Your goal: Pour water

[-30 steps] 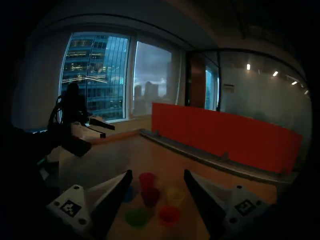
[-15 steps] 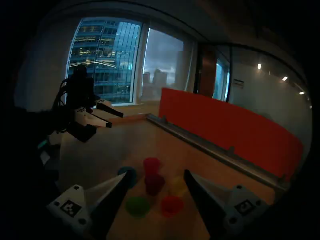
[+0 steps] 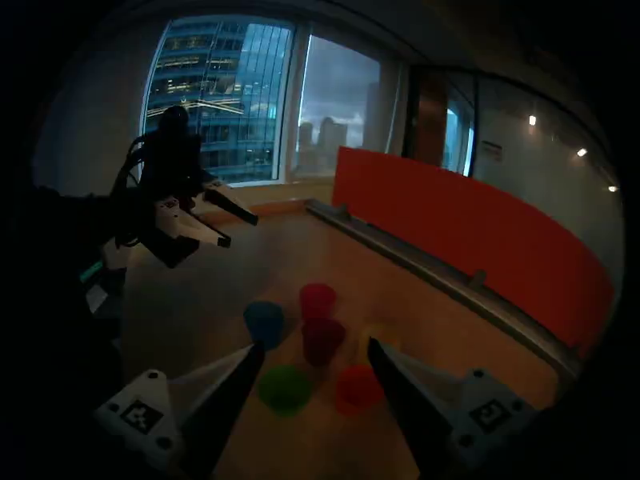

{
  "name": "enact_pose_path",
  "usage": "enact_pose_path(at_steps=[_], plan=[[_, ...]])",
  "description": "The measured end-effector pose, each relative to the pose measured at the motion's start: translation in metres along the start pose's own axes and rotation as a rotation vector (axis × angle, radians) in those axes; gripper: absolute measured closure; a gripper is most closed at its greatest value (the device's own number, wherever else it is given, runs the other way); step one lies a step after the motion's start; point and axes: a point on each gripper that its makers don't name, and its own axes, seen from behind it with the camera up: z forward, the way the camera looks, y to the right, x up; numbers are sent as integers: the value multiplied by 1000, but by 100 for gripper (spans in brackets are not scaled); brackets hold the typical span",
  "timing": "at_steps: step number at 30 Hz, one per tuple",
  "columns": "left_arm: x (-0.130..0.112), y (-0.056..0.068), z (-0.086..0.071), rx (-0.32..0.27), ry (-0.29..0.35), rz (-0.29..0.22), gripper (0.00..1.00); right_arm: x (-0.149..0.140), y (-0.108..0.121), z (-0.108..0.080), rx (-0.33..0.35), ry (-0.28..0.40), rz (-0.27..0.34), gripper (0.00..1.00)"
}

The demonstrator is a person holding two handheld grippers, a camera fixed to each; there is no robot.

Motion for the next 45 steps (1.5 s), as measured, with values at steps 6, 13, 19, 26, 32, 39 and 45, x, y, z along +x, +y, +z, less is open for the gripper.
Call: enact_pose_path(at_steps=[6, 13, 19, 26, 32, 39, 45], plan=[[-19, 2, 6, -7, -39, 3, 0, -21, -4, 11, 7, -37, -6, 0], [-43, 3, 11, -15, -90, 8, 0, -48, -9, 23, 21, -86, -18, 0], [-60, 9, 16, -36, -125, 12, 0, -69, -15, 32, 36, -121, -29, 0], [-88, 20, 22, -79, -194, 22, 0, -90, -19, 41, 49, -155, -25, 1], [-108, 19, 28, -81, -248, 62, 0, -98, -25, 48, 68, -169, -18, 1], [-126, 22, 37, -96, -286, 74, 0, -114, -27, 55, 72, -199, -34, 2], [-138, 23, 46, -106, -312, 85, 0, -126, -28, 59, 73, -219, -48, 2]])
